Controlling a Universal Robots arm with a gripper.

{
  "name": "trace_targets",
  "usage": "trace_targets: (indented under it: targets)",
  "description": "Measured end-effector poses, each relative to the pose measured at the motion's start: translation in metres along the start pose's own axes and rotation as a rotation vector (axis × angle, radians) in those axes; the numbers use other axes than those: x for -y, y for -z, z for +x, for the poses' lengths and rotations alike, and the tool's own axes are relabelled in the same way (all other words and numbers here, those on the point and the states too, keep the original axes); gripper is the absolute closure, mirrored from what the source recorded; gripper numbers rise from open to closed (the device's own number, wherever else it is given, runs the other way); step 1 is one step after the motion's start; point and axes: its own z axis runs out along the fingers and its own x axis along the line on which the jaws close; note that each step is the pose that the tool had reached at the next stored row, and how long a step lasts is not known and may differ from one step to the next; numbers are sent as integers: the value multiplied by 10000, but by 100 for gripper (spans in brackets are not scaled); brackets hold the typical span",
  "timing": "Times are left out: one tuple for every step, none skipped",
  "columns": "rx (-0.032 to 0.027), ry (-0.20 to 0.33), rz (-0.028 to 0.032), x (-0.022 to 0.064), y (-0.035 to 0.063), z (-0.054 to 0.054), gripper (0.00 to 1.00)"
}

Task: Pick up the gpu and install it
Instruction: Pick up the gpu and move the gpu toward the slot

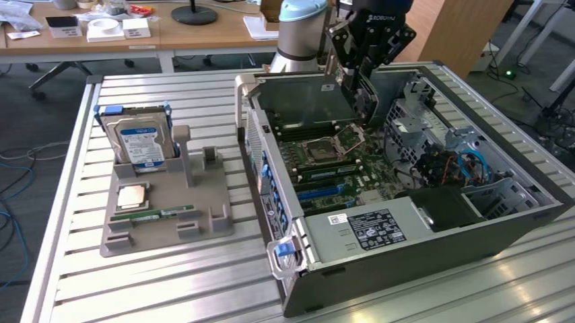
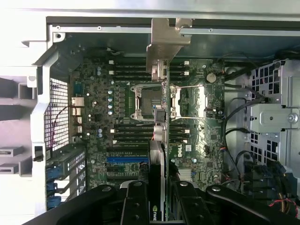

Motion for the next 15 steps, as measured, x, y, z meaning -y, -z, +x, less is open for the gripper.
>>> trace_targets:
  targets:
    - [0,-1,0,0,0,0,74]
    - [0,-1,0,-1,0,0,74]
    - [0,-1,0,-1,0,0,74]
    - [0,-1,0,-1,0,0,74]
    - [1,-1,0,-1,0,0,74]
    - [0,-1,0,-1,0,0,74]
    - [0,-1,0,-1,0,0,74]
    - [0,-1,0,-1,0,0,74]
    - [0,-1,0,-1,0,0,74]
    - [0,-1,0,-1,0,0,74]
    - [0,-2,-1,-1,0,0,74]
    - [0,-2,0,-1,-1,-1,74]
    - [0,-3,0,-1,0,-1,74]
    - [0,-1,0,-1,0,-7,74]
    - [0,0,-1,-1,-1,-37,74]
